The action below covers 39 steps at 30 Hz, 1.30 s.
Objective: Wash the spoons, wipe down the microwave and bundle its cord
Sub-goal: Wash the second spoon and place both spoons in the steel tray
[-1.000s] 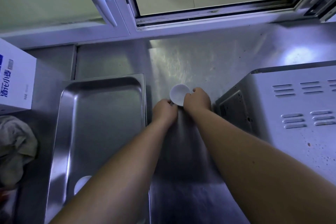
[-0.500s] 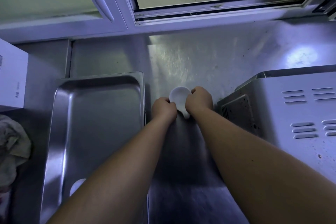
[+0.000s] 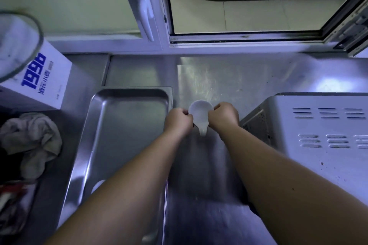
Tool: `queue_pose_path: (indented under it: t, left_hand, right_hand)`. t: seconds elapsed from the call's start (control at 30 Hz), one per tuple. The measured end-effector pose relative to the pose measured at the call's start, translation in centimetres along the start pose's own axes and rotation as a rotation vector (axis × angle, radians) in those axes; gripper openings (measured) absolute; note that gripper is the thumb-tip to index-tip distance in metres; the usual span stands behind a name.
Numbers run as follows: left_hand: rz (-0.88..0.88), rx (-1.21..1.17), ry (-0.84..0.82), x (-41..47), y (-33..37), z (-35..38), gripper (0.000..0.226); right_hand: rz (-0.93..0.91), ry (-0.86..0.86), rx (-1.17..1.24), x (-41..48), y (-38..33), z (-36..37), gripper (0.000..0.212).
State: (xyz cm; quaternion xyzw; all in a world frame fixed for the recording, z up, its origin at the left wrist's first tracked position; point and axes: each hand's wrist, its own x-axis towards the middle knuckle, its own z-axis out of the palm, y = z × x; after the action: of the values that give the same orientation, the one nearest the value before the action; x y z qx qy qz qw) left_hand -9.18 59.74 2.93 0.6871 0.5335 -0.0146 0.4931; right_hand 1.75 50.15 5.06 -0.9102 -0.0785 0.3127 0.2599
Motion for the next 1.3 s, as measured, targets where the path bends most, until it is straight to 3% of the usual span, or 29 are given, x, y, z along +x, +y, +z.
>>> queue_pose_path:
  t: [0.23,0.53,0.73,0.83,1.3]
  left_hand:
    - [-0.018,-0.065,0.077,-5.5,-1.9,-5.6,0.027]
    - [-0.168,-0.295,0.167,-11.5,-10.9,-10.5,0.015]
    - [-0.283,-0.199,0.142,-12.2,-19.8,-11.1,0.018]
    - [-0.313,-0.166,0.129,-12.6,-23.2,-10.7,0.033]
    - [-0.272,0.059,0.177,-14.9,-25.5,-9.9,0.030]
  right_hand:
    - [-0.123,-0.114,0.045,-6.0,-2.2,0.7,0.018]
    - [-0.175,-0.271,0.018,-13.7,-1.9,7.5,0.020]
    - [-0.206,-0.351,-0.088,-17.7,0.3,12.5,0.021]
    - [-0.213,-0.376,-0.179,-18.8,1.6,14.6,0.023]
    - [-0.275,-0.442,-0.567,-20.6,2.9,19.0,0.025]
